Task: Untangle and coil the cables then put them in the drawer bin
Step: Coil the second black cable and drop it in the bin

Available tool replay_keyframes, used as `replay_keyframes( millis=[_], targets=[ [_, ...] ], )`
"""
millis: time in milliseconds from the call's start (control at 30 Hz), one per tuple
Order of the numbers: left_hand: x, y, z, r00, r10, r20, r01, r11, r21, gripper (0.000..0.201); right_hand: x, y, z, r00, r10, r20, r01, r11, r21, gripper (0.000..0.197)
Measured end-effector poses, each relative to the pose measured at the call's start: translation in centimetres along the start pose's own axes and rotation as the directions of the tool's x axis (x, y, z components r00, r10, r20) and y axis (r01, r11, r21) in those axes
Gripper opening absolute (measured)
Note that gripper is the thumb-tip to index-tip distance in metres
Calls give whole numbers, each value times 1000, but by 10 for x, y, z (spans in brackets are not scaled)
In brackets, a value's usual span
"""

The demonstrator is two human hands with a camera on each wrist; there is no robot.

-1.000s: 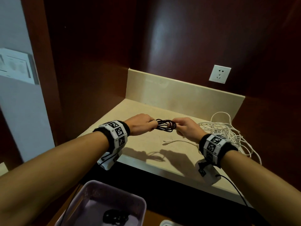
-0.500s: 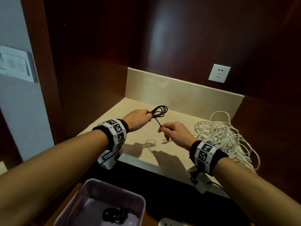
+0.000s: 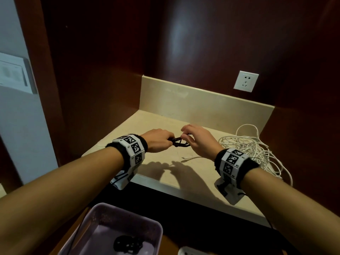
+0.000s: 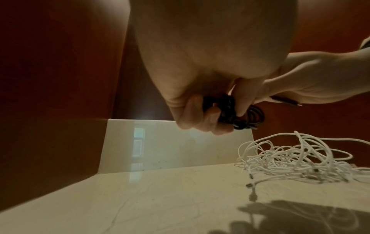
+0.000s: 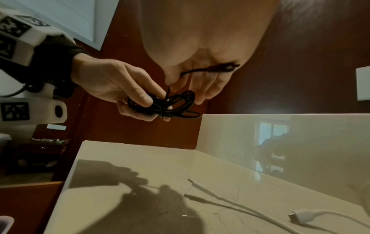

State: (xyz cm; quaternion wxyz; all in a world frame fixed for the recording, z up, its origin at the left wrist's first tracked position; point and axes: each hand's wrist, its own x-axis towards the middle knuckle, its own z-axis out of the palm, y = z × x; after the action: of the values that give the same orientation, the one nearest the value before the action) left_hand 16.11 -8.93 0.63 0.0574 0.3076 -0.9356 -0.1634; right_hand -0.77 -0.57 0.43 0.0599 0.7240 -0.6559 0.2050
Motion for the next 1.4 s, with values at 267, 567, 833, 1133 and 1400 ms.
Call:
replay_keyframes(
  millis=[267, 567, 833, 1133, 1400],
  targets=[
    [0, 7, 2, 999, 44, -19, -44, 998, 36, 22, -2, 1, -2, 984, 165, 65, -175, 964, 199, 22],
    [2, 8, 9, 1000, -1, -1, 1, 992, 127, 25, 0, -4, -3, 940, 288, 181, -340, 824, 453, 16],
    [-2, 10, 10, 995, 19, -96, -1, 983, 185, 40, 0, -9, -13, 914, 352, 202, -393, 644, 657, 16],
    [-12, 9, -4, 991, 50, -122, -51, 999, -4, 23, -7, 0, -17, 905, 224, 362, -426, 455, 782, 17],
    [-10, 3, 0, 986, -53, -157, -38, 848, -528, 25, -16, 3, -3, 906, 294, 303, -402, 378, 834, 12]
  ],
)
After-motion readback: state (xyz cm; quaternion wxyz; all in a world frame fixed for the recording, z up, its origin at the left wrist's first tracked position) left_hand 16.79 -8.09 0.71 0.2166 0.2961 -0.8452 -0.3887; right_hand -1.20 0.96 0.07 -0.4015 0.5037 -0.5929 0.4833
